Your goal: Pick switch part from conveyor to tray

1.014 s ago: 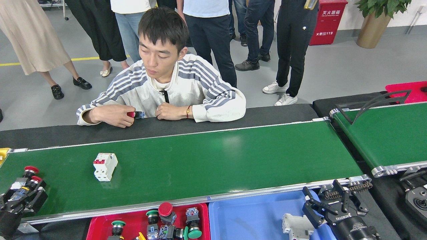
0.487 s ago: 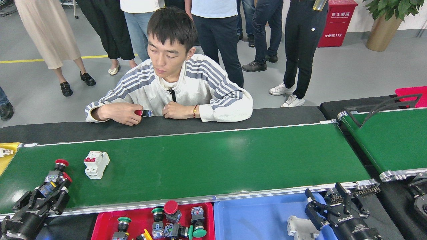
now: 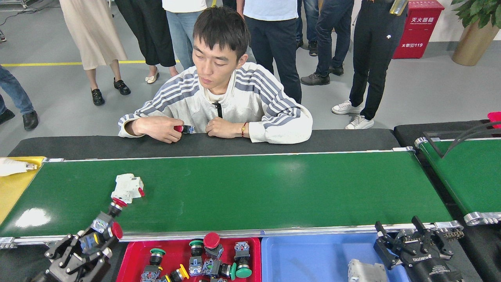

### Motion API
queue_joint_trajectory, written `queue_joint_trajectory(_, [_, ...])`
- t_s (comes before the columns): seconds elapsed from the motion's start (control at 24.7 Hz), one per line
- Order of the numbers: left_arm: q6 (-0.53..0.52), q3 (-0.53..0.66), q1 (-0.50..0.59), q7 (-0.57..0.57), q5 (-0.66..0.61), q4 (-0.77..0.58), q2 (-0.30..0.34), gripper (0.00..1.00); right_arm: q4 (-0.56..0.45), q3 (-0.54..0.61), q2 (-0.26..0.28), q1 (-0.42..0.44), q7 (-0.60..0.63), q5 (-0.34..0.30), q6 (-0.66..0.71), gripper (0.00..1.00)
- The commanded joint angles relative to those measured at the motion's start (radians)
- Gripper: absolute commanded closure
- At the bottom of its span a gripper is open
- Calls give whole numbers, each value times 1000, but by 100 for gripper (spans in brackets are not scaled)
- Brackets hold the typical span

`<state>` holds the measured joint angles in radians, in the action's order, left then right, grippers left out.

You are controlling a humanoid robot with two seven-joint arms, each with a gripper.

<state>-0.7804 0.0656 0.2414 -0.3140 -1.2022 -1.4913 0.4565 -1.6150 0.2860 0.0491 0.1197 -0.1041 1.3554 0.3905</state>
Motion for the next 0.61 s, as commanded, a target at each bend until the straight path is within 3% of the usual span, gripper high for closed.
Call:
queue_joint_trajectory(0.0, [-5,-47,7,4,-2,-63,-12,70,-8,5,8,-2,8,-4,-1,1])
queue_joint_trajectory(0.08, [-5,-102,39,24,-3,-112,-35,29,-10,4,8,-2,8,-4,1,1])
queue_joint_trajectory(0.16, [-5,-115,71,39,-2,-130,-68,0,-10,2,8,-2,8,-4,2,1])
queue_joint_trajectory(0.41, [-5,-102,64,39,0,-133,-75,0,-8,-2,8,5,7,-2,4,1])
queue_joint_trajectory(0.53, [3,-15,53,41,3,-132,-78,0,-10,-4,9,5,8,-2,5,1])
queue_joint_trajectory(0.57, [84,20,45,41,0,-126,-75,0,-8,-5,9,5,6,-2,5,1])
